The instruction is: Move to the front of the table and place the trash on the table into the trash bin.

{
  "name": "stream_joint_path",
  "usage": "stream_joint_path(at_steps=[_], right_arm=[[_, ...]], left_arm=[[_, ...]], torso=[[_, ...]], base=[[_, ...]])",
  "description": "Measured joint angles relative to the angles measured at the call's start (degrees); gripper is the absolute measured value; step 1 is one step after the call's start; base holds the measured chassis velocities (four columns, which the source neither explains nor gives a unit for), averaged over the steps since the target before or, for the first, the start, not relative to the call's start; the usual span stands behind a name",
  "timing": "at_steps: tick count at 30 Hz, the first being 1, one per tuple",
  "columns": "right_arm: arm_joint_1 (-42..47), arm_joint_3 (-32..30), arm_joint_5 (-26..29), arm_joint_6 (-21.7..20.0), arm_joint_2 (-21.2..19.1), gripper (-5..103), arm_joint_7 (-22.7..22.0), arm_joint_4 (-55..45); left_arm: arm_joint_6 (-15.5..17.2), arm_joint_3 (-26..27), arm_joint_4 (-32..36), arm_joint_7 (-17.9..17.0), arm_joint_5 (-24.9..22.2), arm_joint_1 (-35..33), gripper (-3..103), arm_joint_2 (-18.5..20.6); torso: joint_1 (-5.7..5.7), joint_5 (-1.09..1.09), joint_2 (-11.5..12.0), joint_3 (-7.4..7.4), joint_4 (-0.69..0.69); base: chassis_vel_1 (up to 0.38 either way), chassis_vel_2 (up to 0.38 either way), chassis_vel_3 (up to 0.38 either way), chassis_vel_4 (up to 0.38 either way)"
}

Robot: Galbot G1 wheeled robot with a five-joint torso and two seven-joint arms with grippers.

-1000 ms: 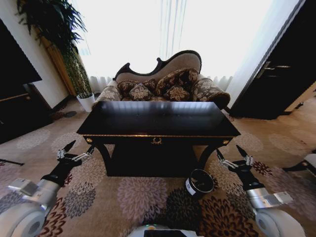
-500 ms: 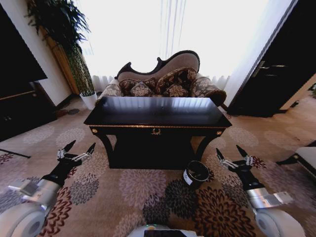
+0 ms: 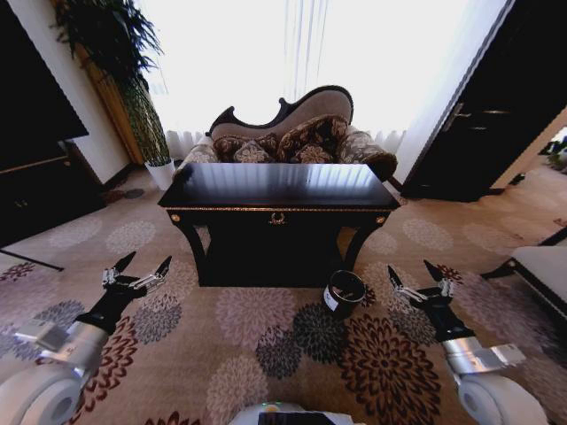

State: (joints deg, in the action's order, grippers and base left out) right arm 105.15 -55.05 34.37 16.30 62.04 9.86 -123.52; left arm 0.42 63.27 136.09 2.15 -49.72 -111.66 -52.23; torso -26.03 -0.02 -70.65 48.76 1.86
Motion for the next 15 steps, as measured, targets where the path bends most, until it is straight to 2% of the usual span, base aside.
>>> stream_joint_path(at_steps=[15], right_arm=[[0.0,0.0,0.0,0.0,0.0,100,0.0,0.0]], left_arm=[[0.0,0.0,0.0,0.0,0.0,0.0,100,0.0]], torso=[[0.03,0.01,-0.01,-0.01,0.01]], base=[[0.205,-0.208,-0.198,0.197]])
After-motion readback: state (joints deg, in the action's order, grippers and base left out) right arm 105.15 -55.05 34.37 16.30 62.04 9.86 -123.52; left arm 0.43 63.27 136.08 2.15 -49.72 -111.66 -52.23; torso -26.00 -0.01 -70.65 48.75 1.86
